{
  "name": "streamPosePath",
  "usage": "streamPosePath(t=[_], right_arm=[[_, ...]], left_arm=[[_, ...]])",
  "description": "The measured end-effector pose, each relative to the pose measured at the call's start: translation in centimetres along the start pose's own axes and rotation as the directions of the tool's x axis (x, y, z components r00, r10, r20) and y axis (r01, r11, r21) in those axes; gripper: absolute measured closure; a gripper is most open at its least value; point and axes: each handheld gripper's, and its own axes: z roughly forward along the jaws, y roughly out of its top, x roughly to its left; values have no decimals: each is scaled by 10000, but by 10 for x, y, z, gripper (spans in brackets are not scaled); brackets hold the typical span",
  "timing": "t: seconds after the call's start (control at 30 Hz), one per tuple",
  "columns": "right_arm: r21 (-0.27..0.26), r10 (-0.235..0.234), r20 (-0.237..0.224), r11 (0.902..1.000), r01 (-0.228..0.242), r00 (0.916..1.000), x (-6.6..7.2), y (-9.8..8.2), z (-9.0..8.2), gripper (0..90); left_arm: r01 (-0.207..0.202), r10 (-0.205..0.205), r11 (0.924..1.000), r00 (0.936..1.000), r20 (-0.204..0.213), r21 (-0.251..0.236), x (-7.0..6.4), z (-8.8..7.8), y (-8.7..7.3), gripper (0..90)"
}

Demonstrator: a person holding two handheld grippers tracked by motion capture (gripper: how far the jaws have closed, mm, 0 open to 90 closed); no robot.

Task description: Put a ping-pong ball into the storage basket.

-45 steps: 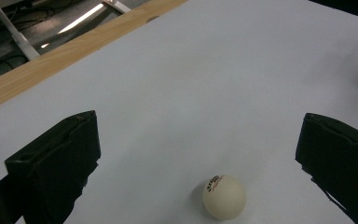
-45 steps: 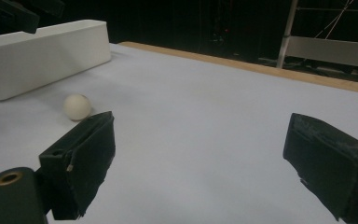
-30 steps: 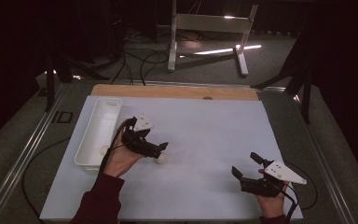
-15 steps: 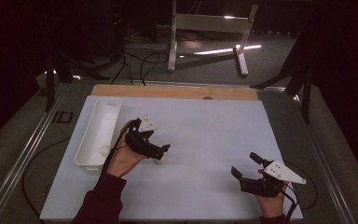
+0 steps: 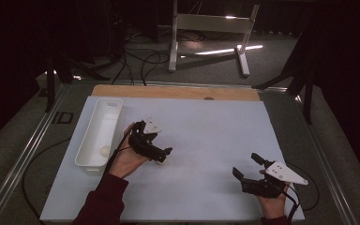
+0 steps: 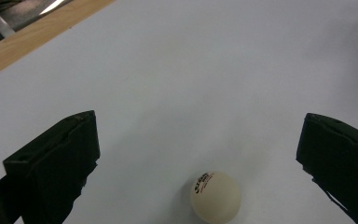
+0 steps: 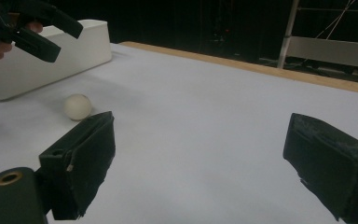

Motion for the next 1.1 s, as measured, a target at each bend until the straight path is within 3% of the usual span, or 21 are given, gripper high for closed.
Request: streamPosePath(t=[1.1], right_arm=[[-18,-25,60,10000,25,10000,0,1,-1,89]], left_arm=[[-60,47,9969,9998,167,787,-5,19,-13,2]])
